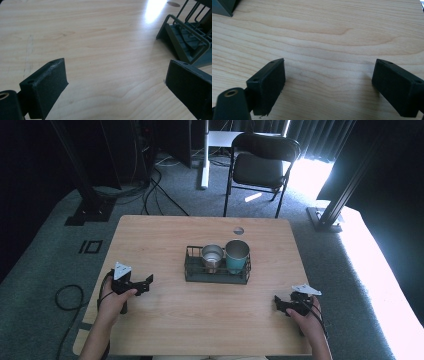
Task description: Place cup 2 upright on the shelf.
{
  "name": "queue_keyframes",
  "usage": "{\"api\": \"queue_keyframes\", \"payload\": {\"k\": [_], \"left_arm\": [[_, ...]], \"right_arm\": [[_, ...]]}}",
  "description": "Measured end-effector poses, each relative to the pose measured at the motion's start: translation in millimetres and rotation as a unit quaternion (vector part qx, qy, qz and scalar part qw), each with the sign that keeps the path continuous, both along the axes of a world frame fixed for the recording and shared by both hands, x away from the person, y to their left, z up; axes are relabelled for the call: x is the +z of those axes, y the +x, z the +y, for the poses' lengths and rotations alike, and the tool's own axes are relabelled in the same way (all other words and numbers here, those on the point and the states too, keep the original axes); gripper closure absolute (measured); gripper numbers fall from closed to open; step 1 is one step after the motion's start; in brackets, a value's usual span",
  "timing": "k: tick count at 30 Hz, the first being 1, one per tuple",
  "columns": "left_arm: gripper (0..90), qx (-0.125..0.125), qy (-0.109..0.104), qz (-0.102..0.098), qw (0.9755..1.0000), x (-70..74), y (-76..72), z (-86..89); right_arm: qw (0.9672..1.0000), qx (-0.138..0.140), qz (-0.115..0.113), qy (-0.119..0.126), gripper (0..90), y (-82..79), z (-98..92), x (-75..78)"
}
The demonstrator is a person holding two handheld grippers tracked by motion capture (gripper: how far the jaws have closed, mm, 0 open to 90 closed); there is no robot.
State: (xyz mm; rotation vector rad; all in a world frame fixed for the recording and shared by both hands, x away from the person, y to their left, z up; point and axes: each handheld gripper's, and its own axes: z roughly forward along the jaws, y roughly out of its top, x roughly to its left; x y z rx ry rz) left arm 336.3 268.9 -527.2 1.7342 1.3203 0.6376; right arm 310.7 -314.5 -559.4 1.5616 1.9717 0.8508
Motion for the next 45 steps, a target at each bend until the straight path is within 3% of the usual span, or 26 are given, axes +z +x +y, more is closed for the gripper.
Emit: {"api": "queue_keyframes", "payload": {"k": [13,17,26,32,36,38,39,45], "left_arm": [[4.4,0.036,0.031,0.035,0.9982,-13.4,-18.7,7.7],[4.4,0.045,0.045,0.058,0.9963,-18.1,-23.7,6.9],[4.4,0.074,0.057,0.071,0.9931,-19.4,-32.8,10.7],[4.5,0.102,0.072,0.088,0.9883,-26.5,-37.9,13.7],[4.5,0.130,0.067,0.096,0.9847,-28.8,-38.9,18.1],[4.5,0.137,0.066,0.092,0.9841,-28.6,-39.0,18.7],[4.5,0.145,0.074,0.099,0.9818,-29.0,-38.9,20.4],[4.4,0.146,0.078,0.115,0.9796,-30.2,-38.4,21.3]], "right_arm": [[1.0000,0.001,-0.001,-0.001,11.1,0.0,-0.1,-0.1],[1.0000,0.001,-0.001,-0.001,11.1,0.0,-0.1,-0.1],[1.0000,0.001,-0.001,-0.001,11.1,0.0,-0.2,-0.1],[1.0000,0.001,-0.001,-0.001,11.1,0.0,-0.1,-0.1],[1.0000,0.001,-0.001,-0.001,11.1,0.0,-0.1,-0.1],[1.0000,0.001,-0.001,-0.001,11.1,0.0,-0.2,-0.1],[1.0000,0.001,-0.001,-0.001,11.1,0.0,-0.2,-0.1],[1.0000,0.001,-0.001,-0.001,11.1,0.0,-0.2,-0.2]]}}
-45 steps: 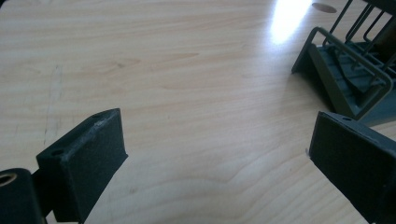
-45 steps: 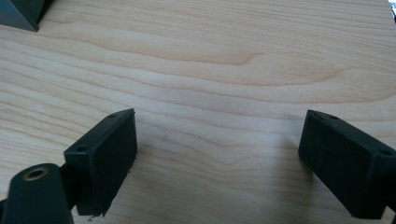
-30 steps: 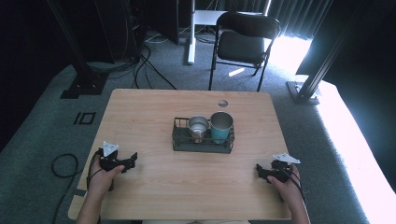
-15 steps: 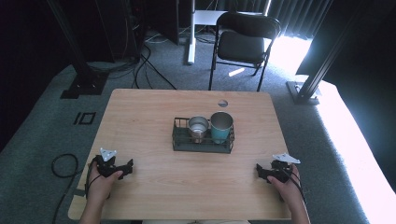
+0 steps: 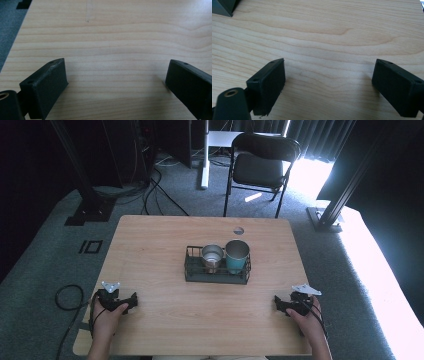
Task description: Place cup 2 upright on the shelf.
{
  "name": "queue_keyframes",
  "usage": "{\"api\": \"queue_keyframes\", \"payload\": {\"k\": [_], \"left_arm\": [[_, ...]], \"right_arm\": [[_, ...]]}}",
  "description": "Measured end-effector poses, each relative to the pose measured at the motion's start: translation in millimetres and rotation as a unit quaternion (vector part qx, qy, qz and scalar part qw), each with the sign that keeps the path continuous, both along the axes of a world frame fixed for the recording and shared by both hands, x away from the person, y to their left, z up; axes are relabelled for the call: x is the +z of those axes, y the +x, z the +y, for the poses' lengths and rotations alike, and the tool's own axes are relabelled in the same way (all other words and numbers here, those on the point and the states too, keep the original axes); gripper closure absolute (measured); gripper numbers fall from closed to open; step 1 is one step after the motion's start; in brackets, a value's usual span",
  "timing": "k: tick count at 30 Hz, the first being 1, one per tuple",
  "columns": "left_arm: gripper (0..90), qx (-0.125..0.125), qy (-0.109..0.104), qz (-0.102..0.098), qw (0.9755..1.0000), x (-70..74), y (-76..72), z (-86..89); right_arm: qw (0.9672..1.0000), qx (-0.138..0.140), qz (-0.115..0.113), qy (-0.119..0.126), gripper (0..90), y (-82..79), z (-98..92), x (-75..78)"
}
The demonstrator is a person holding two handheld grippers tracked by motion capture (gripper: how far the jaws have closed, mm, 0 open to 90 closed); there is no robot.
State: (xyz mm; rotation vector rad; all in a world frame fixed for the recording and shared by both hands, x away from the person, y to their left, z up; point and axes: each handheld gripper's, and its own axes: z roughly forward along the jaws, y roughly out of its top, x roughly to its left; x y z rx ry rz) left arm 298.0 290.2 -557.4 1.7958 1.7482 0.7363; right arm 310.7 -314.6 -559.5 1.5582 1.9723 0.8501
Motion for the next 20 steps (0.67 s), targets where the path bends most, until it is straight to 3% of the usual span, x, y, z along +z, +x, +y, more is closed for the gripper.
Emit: {"api": "queue_keyframes", "payload": {"k": [3,7,12,20], "left_arm": [[4.4,0.004,-0.011,0.003,0.9999,-0.4,0.9,0.9],[2.8,0.005,-0.012,0.004,0.9999,-0.8,2.4,0.1],[2.0,0.024,-0.012,0.005,0.9996,-0.8,5.6,-3.5],[0.5,0.023,-0.012,0.007,0.9996,-1.0,6.2,-4.5]], "right_arm": [[1.0000,0.000,0.000,0.000,11.1,0.0,0.0,0.0],[1.0000,0.000,0.000,0.000,11.1,0.0,0.0,0.0],[1.0000,0.000,0.000,0.000,11.1,0.0,0.0,0.0],[1.0000,0.000,0.000,0.000,11.1,0.0,0.0,0.0]]}}
